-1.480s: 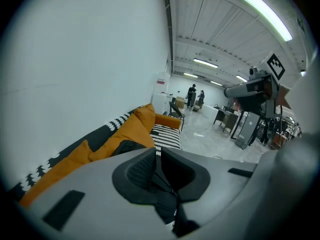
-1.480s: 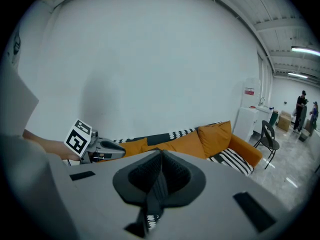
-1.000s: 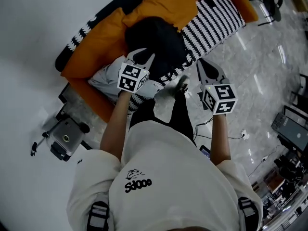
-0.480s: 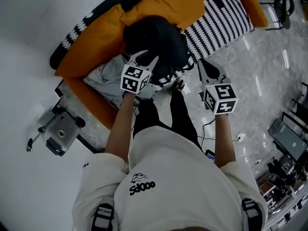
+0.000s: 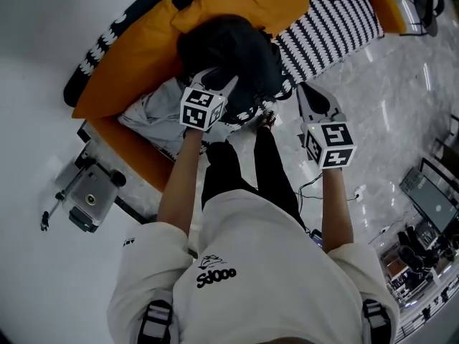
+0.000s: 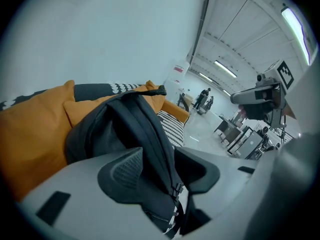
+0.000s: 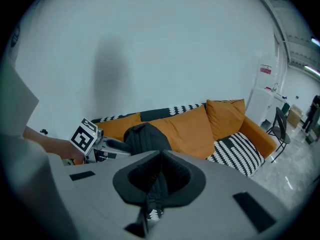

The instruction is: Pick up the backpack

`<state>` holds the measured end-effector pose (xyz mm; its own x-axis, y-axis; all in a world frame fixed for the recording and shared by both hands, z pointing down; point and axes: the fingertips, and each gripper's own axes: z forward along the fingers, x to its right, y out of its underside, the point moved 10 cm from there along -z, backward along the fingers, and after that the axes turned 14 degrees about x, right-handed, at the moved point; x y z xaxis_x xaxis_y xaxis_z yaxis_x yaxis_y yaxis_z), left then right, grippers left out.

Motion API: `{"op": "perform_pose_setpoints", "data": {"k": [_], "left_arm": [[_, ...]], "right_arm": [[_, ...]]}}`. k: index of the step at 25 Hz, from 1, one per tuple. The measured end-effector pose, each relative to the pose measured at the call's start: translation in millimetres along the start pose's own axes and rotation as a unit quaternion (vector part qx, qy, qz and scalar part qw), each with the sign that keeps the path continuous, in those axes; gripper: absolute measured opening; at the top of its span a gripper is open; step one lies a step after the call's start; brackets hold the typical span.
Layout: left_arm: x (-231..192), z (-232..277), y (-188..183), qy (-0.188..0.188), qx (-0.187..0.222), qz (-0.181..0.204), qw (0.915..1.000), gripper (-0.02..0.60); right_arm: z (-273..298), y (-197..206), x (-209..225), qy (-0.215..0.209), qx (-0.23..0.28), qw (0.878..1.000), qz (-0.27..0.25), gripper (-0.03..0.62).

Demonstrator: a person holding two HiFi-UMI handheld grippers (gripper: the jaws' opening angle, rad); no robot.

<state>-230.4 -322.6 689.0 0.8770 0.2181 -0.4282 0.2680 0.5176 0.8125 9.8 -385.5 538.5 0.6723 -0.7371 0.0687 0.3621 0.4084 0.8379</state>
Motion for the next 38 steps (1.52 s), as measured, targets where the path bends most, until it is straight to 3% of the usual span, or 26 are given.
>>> {"op": "perform_pose_setpoints", "data": {"k": [10, 16, 24, 32, 38], "left_arm": [[-25.3, 13.4, 21.4, -0.008, 0.000, -0.038, 0.9992, 0.196], [-24.7, 22.9, 25.3, 0.009, 0.007, -0.048, 0.9988, 0.196], [-24.4, 38.7, 29.4, 0.024, 0.043, -0.094, 0.9943, 0.198], [-23.3, 57.1, 27.1, 0.053, 0.071, -0.103, 0.9908, 0.201], [-25.0, 73.7, 21.6, 0.066, 0.100, -0.143, 0.9824, 0.202]], "right_arm": [[14.2, 20.6, 2.2, 0.005, -0.016, 1.000, 0.000, 0.034], [11.4, 28.7, 6.3, 0.012, -0.023, 1.000, 0.005, 0.034], [-0.8, 39.8, 19.9, 0.031, -0.028, 0.999, 0.015, 0.034], [-0.7, 49.6, 20.5, 0.036, -0.035, 0.999, 0.020, 0.034], [2.1, 48.1, 27.3, 0.038, -0.032, 0.999, 0.020, 0.034]]}}
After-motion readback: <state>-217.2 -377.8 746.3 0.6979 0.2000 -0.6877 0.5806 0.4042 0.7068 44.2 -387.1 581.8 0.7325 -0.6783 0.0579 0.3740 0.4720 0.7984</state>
